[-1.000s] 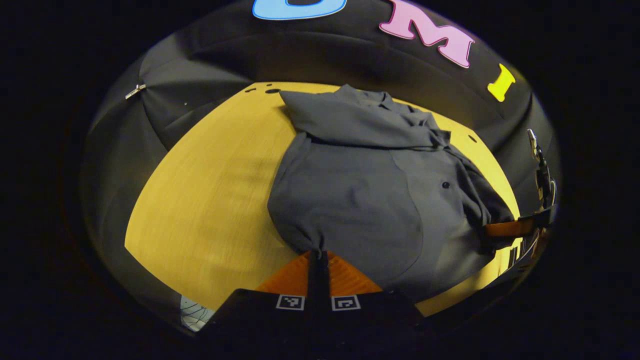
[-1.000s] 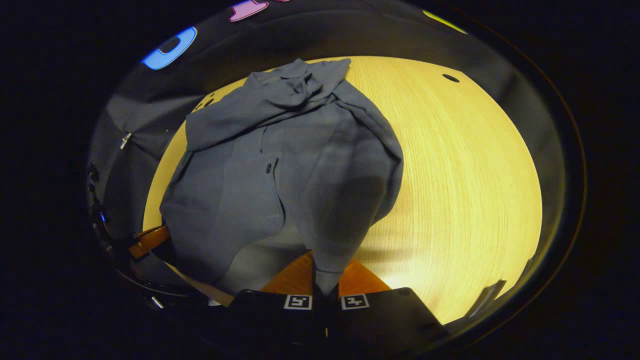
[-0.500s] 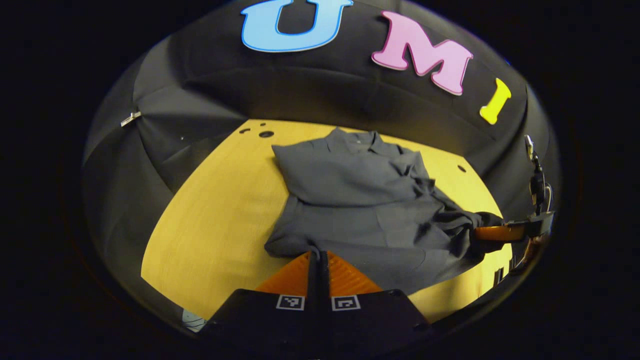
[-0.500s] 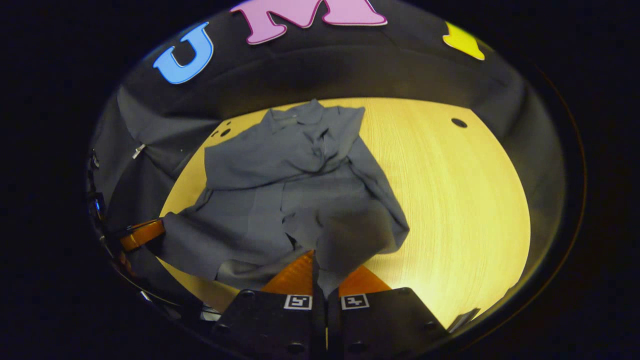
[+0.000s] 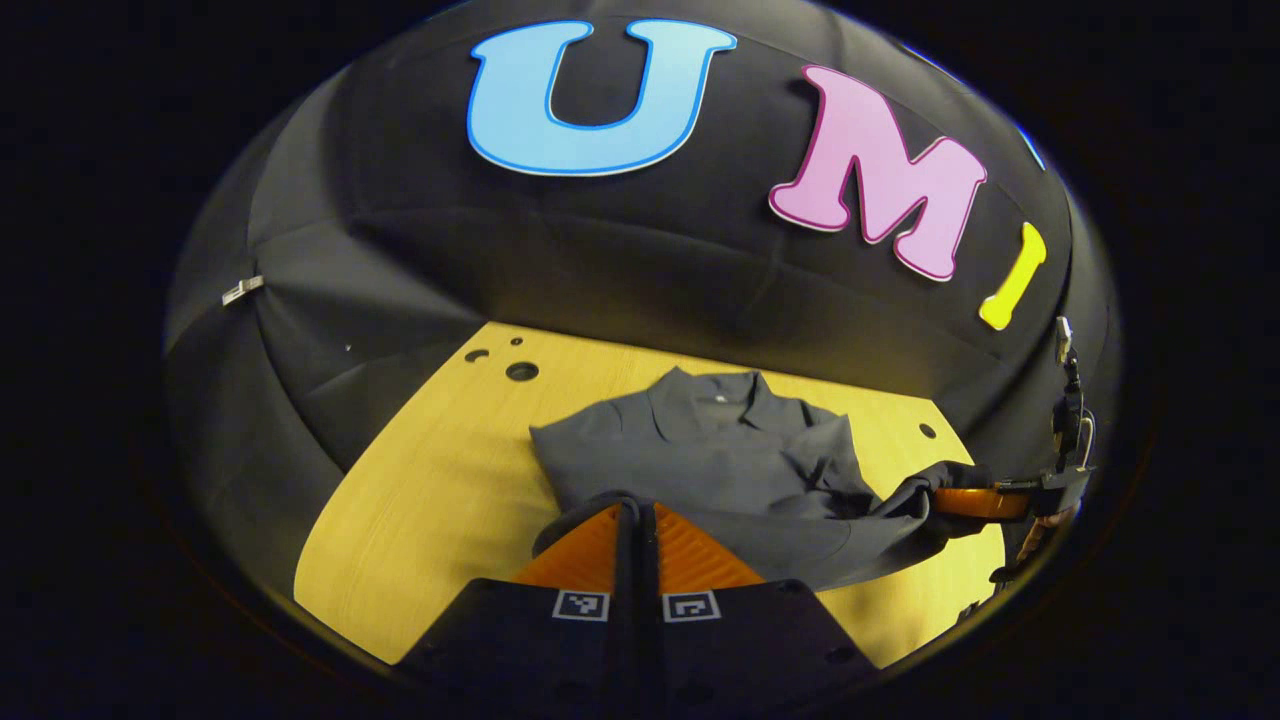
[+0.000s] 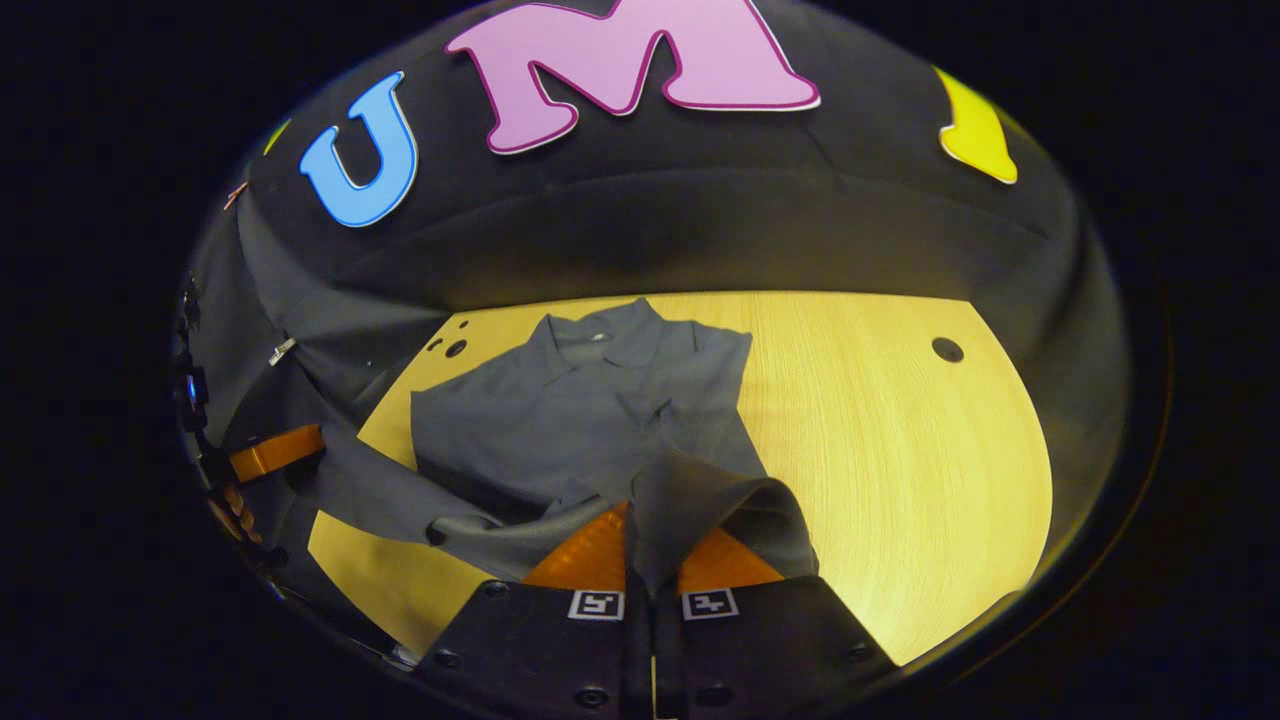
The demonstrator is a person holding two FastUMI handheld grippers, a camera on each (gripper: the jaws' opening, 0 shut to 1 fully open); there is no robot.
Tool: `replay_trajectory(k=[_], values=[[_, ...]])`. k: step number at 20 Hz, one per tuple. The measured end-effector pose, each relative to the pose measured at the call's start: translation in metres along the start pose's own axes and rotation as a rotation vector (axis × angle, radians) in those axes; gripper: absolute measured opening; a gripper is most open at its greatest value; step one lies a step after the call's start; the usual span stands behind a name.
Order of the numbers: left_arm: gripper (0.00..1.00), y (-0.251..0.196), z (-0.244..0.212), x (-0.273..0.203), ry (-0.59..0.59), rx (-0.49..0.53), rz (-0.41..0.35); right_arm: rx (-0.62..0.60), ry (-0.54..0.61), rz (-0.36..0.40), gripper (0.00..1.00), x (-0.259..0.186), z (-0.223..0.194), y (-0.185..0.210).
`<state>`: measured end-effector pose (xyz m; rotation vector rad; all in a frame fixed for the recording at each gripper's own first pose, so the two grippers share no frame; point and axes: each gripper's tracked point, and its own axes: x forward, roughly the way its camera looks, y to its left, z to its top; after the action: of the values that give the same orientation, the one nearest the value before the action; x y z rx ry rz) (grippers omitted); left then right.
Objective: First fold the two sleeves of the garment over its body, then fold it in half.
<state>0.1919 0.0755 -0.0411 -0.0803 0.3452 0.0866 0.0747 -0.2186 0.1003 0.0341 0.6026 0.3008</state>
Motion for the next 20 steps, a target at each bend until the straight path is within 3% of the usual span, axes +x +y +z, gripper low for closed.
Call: replay_trajectory(k=[4,11,20], values=[[0.05,0.002,0.031,0.037,-0.040,0.015,-0.005,-0.004,-0.061,0.003,0.06,0.032,0.045,-0.001],[0.05,0.021,0.053,0.117,-0.042,-0.016,0.018,0.023,-0.076,-0.011,0.06,0.103,0.082,-0.011],[0.05,0.040,0.029,0.194,-0.013,-0.074,0.042,0.093,-0.015,-0.046,0.10,0.178,0.064,-0.025]])
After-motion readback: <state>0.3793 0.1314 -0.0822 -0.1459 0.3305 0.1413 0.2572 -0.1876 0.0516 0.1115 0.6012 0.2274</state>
